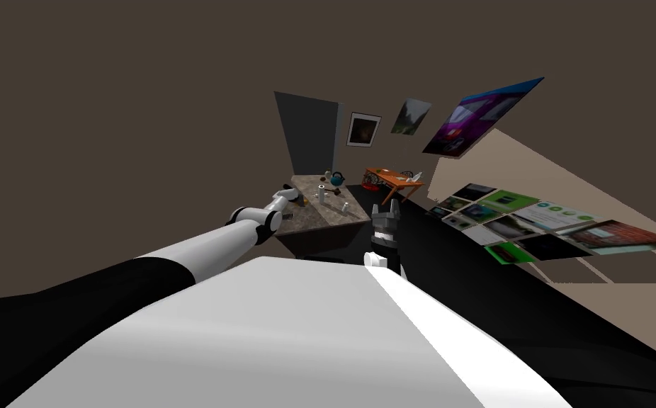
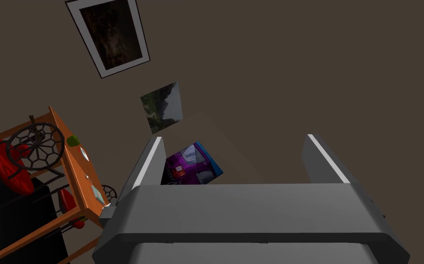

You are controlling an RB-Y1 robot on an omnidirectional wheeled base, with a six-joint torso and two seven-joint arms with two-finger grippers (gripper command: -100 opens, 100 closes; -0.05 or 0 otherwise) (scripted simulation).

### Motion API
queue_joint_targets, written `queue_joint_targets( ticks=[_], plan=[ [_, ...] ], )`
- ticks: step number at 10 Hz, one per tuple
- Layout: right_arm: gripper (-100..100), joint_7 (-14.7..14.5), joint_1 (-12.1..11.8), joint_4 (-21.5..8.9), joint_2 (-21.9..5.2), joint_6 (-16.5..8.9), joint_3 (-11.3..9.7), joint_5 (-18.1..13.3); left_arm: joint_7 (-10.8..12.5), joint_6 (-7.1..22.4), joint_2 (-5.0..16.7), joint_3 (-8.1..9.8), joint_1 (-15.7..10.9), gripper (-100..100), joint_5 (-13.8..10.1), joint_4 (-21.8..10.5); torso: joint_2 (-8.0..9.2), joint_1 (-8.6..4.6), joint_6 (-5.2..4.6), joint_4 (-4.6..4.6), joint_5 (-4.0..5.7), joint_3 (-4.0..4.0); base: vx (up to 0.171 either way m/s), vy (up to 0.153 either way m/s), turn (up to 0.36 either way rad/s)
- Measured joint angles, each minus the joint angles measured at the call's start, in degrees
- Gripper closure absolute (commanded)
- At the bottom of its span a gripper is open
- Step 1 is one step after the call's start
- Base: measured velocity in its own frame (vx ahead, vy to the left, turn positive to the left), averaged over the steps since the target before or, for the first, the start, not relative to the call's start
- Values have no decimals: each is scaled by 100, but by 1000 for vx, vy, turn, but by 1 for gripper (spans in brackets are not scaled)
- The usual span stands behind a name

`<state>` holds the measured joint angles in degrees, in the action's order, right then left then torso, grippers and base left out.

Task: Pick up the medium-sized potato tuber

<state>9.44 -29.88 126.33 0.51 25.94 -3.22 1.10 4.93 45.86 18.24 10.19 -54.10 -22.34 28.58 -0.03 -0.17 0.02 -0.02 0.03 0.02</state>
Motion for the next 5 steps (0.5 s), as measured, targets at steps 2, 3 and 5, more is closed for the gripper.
queue_joint_targets(
  ticks=[2,3,5],
  plan=[
    [0,0,0,0,0,0,0,0,-110,113,172,88,245,-100,-110,272,2,-6,1,1,2,-1,9,-48,-22],
    [0,0,0,0,0,0,0,0,-176,34,197,107,201,-100,-148,126,3,3,2,1,0,-2,6,-41,-130],
    [0,0,0,0,0,0,0,0,-414,-127,400,221,198,-100,-335,-178,3,-3,-1,1,1,-2,10,-48,-93]
  ],
)
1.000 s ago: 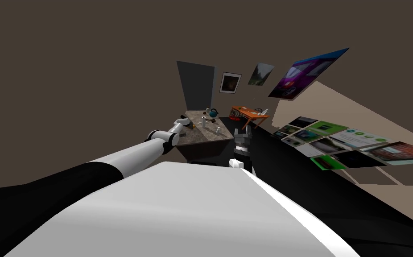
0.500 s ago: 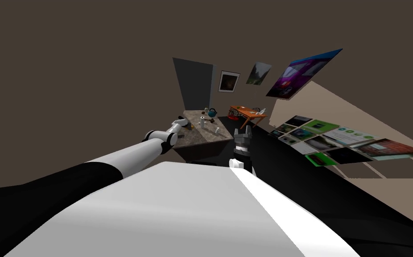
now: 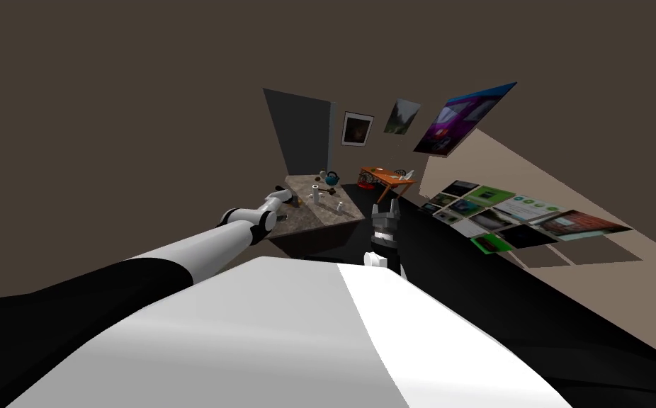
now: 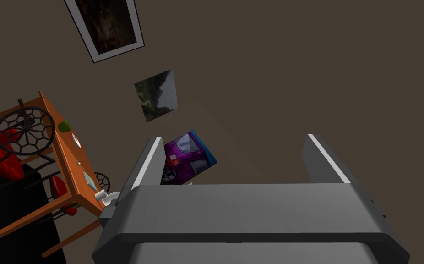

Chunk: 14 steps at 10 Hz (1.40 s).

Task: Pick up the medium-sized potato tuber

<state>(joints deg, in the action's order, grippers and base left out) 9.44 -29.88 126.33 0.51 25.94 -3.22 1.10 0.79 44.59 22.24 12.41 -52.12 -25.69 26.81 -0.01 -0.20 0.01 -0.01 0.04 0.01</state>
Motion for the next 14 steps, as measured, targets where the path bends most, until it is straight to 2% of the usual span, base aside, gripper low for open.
queue_joint_targets(
  ticks=[1,2,3,5,6,7,10,11,14],
  plan=[
    [0,0,-1,0,0,0,0,0,-62,-23,44,24,44,-100,-34,27,1,4,3,0,-1,0,7,-52,-127],
    [0,0,0,0,0,0,0,0,-238,-188,158,94,-60,-100,-163,-353,1,1,0,0,0,0,21,-41,-77],
    [0,0,0,0,0,0,0,0,-342,-206,233,139,12,-100,-229,-390,-1,9,10,-11,-6,6,17,-18,11],
    [0,0,0,0,0,0,1,0,-502,-303,317,196,-102,-100,-322,-819,4,38,29,-53,-30,24,12,2,-7],
    [0,0,0,0,0,0,1,0,-257,-22,253,132,261,-100,-181,-173,10,55,43,-79,-46,35,-14,3,27],
    [0,0,0,0,-1,0,1,0,-267,-2,281,147,153,-100,-227,-225,10,61,42,-79,-47,35,-16,2,7],
    [0,0,0,0,-1,0,1,0,-231,-7,232,124,199,-100,-181,68,7,62,42,-81,-48,37,-3,0,-1],
    [0,0,0,0,-1,0,1,0,-226,0,231,124,203,100,-180,82,5,62,42,-81,-48,38,0,0,0],
    [0,0,0,0,-1,0,1,0,-229,-4,232,123,202,100,-180,82,2,64,42,-83,-49,41,0,0,0]
  ],
)
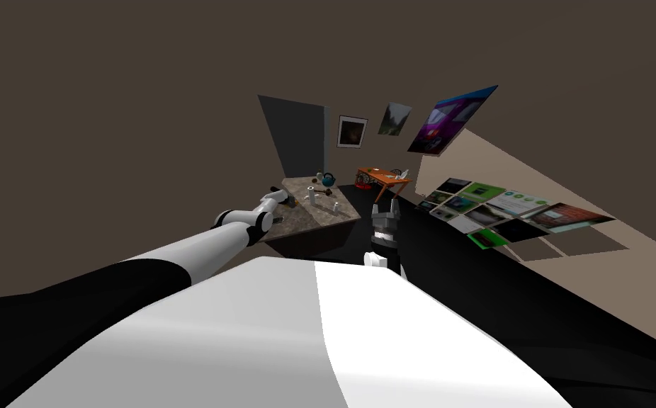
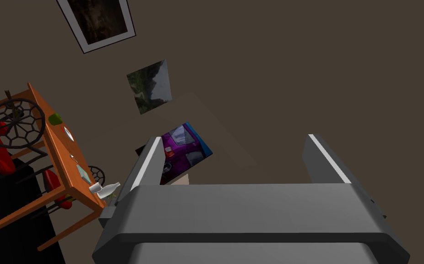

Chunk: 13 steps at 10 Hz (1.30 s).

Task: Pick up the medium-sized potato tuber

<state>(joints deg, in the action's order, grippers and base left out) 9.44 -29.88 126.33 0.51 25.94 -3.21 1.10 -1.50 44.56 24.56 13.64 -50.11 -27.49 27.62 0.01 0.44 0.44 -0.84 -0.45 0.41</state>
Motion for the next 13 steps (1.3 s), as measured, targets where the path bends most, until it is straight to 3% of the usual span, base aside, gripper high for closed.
queue_joint_targets(
  ticks=[1,2,3,4,6,9,10,12,13],
  plan=[
    [0,0,0,0,0,0,0,0,1,2,-1,0,1,100,0,-1,0,0,0,1,0,0,0,0,0],
    [0,0,0,0,0,0,0,0,2,3,-1,1,2,0,-1,-2,1,-1,0,1,1,-1,0,0,0],
    [0,0,0,0,0,0,0,0,2,3,-1,1,2,100,-1,-2,1,-1,0,2,1,-1,-8,40,157],
    [0,0,-1,0,0,0,1,0,11,-61,-74,-37,-159,100,39,-190,3,10,3,3,0,-3,-11,45,63],
    [0,0,0,0,0,0,1,0,286,132,-230,-133,-49,100,224,246,8,12,-1,4,-2,-6,-16,53,107],
    [0,0,0,0,-1,0,1,0,542,146,-524,-292,-334,100,447,126,7,18,1,5,-3,-6,-10,65,134],
    [0,0,0,0,-1,0,1,0,597,67,-630,-343,-556,100,506,-128,6,22,3,5,-2,-6,-9,56,60],
    [0,0,0,0,0,0,0,0,691,79,-725,-392,-534,100,583,-21,9,8,1,4,-1,-6,-6,14,-4],
    [0,0,0,0,0,0,0,0,697,84,-728,-394,-530,0,586,-15,8,2,1,5,1,-6,0,0,0]
  ],
)
